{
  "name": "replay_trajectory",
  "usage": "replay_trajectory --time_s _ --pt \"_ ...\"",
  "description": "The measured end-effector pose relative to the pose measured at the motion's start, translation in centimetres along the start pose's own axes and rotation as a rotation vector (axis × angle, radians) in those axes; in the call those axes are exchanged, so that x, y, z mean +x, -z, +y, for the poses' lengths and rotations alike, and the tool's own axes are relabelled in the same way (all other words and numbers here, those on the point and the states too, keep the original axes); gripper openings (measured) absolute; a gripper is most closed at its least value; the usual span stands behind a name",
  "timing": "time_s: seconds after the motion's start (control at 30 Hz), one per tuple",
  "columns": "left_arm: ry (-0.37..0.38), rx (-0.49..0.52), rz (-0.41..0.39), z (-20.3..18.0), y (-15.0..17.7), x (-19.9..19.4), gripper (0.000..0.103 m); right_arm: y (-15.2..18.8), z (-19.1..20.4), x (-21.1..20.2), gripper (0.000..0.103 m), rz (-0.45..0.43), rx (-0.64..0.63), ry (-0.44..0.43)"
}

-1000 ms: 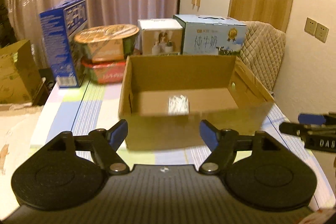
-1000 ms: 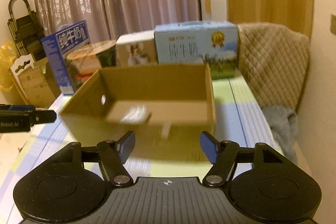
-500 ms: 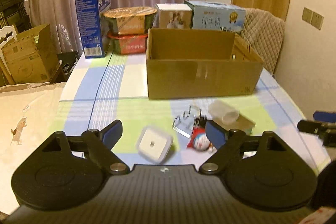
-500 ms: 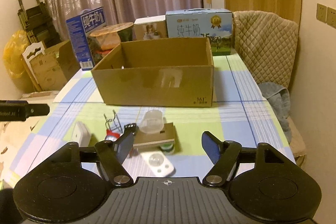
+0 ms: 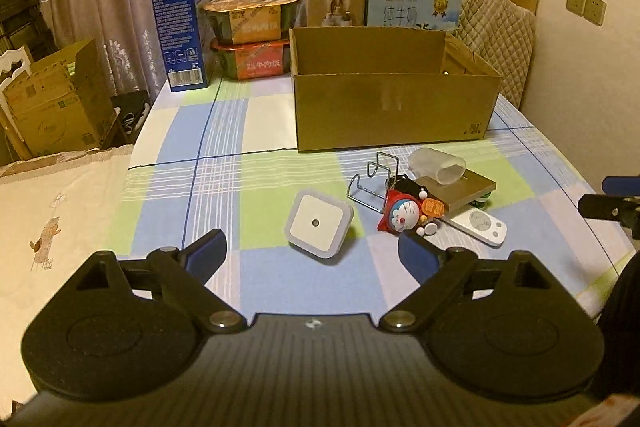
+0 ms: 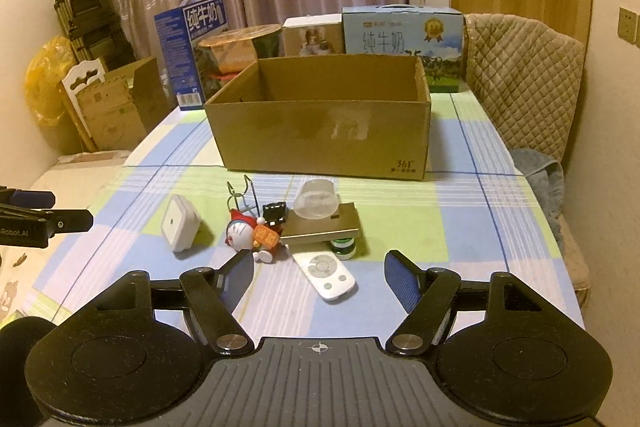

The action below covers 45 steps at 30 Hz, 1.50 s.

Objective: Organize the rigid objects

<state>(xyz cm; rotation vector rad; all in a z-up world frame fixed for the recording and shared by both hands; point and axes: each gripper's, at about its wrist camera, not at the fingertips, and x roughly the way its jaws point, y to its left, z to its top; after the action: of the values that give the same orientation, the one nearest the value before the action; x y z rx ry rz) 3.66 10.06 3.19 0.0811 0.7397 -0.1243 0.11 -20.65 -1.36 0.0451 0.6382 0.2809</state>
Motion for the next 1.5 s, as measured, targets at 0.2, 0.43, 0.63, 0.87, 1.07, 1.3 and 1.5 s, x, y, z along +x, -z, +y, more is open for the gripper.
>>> replay_trajectory --time_s 0.2,0.43,0.63,0.87,1.07,1.3,1.5 --pt "0.072 0.108 0.0 -0.7 -0.3 1.2 0.091 0.4 -0.2 0.8 0.069 0.024 -0.013 -0.006" --pt "0.125 0.184 0.027 -0.3 -0.2 4.1 0.091 0.9 -0.6 3.2 0.069 0.071 -0.079 -0.026" --pt "0.14 0.198 0.062 1.0 -0.1 7.5 0.091 1.3 -1.0 7.1 0.069 0.123 -0.155 -0.052" --pt "0.182 0.227 0.086 2.0 0.0 11.5 0.091 1.6 -1.5 12.5 0.068 0.203 -0.222 -0.108" --pt "0.224 0.241 0.102 2.4 -0.1 14.5 0.091 1.7 -1.6 16.5 0.061 0.258 -0.272 -0.108" --pt "0.268 0.271 0.122 2.2 0.0 17.3 0.087 1.7 -1.9 18.4 0.053 0.281 -0.248 -0.115" --pt "0.288 0.268 0.139 2.1 -0.2 18.5 0.063 1.6 -1.3 18.3 0.038 0.278 -0.232 -0.1"
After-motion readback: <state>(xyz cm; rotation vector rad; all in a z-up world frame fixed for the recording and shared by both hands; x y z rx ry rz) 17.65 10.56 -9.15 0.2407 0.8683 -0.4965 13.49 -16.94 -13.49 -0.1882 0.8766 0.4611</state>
